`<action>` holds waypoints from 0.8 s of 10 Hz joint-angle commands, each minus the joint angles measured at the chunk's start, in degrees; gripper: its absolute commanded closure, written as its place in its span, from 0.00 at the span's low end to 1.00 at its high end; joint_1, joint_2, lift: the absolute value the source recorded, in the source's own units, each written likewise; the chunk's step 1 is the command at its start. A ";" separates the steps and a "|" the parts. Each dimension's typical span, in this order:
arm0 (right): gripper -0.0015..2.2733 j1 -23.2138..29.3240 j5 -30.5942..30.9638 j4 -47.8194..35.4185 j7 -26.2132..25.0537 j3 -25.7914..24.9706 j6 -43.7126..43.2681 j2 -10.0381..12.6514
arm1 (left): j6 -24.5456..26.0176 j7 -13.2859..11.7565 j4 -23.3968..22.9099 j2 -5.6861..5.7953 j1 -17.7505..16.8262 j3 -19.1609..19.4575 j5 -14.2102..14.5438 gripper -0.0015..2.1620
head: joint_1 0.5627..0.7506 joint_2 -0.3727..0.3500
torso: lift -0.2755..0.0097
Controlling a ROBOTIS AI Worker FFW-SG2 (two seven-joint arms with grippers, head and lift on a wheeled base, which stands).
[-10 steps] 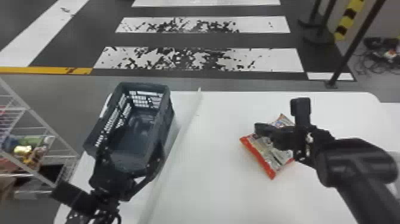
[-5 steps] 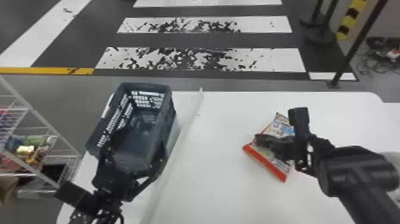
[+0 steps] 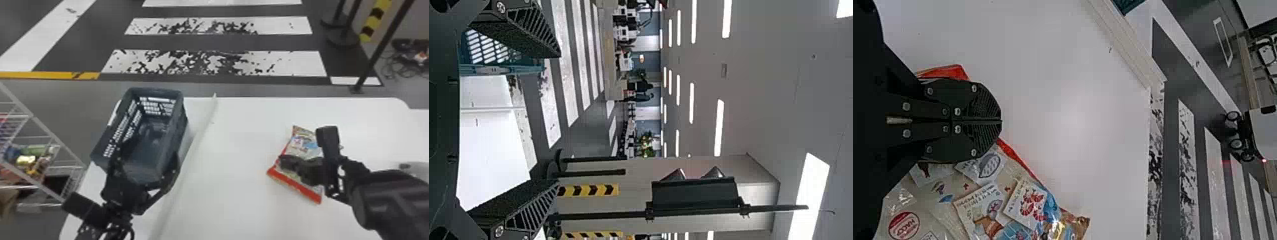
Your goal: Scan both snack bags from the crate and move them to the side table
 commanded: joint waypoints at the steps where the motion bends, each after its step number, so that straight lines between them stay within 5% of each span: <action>1: 0.86 2.27 -0.09 -2.89 0.66 -0.71 1.29 -1.26 | 0.00 0.00 0.31 0.00 -0.19 -0.14 0.06 0.05 | 0.70 0.62 | 0.86; 8: 0.86 10.71 -0.97 -13.27 4.17 -3.00 5.16 -6.54 | 0.00 0.00 1.45 0.18 -0.89 -0.93 -0.03 0.05 | 0.70 0.54 | 0.86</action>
